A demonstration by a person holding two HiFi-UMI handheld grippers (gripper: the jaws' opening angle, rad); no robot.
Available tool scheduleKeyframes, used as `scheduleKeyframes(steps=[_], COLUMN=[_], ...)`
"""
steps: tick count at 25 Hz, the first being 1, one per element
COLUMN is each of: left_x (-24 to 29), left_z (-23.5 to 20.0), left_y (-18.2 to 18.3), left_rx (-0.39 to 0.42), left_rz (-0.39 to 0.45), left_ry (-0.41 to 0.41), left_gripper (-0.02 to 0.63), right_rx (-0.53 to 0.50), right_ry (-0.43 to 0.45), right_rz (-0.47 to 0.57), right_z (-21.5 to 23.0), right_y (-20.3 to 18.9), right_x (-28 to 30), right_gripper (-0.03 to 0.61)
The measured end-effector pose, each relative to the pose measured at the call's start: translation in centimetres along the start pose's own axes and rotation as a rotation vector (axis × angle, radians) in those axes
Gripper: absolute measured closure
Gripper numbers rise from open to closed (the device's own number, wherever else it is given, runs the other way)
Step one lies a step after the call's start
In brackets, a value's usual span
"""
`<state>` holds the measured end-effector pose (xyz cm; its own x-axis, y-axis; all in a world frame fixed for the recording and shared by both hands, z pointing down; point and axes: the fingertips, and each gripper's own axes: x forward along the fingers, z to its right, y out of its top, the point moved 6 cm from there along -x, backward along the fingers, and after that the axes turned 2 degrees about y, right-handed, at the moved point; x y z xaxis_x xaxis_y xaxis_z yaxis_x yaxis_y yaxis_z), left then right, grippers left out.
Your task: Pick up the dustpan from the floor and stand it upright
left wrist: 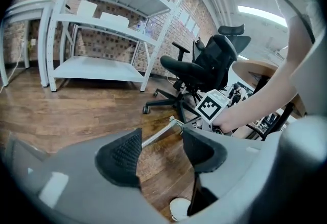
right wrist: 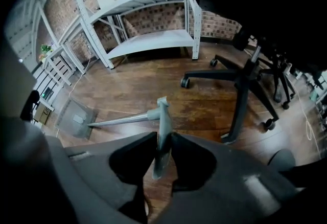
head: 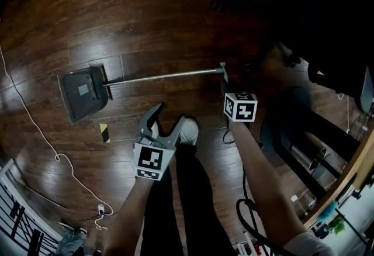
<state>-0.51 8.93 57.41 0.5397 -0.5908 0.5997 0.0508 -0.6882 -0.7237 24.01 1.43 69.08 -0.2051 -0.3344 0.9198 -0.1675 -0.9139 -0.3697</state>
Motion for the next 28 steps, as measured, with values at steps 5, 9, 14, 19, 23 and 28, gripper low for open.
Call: scheduleKeyframes(steps=[5, 9, 14, 19, 23, 28], left_x=[-5.4, -9.4, -15.5, -21.5, -26.3, -33.2], left_z=[-0.3, -1.5, -3.7, -5.5, -7.1, -9.4], left_y=[3.7, 5.9, 9.0, 11.8, 13.4, 13.5], left_rx=[-0.010, -0.051, -0.062, -0.091, -0.129, -0.182], left_rz=[0.054, 0.105, 0.162, 0.241, 0.309, 0.371], left_ry=[0.050, 0.114, 0.205, 0.290, 0.378, 0.512], left_gripper=[0.344, 0.344, 0.341, 0.341, 0.341, 0.337], right_rx=[-0.015, -0.048, -0.076, -0.101, -0.143, -0.225], right_ry=[-0.004, -0.039, -0.055, -0.011, 0.075, 0.215], right_rz=[0.028, 0.038, 0.063, 0.126, 0.178, 0.222], right_z=[-4.2, -7.5, -13.5, -20.6, -26.3, -34.7], right_y=[2.6, 4.7, 7.9, 11.6, 14.3, 16.4], right_x=[-5.6, -9.4, -14.1, -19.0, -22.2, -25.7], right_gripper=[0.500, 0.499, 0.494, 0.483, 0.476, 0.476])
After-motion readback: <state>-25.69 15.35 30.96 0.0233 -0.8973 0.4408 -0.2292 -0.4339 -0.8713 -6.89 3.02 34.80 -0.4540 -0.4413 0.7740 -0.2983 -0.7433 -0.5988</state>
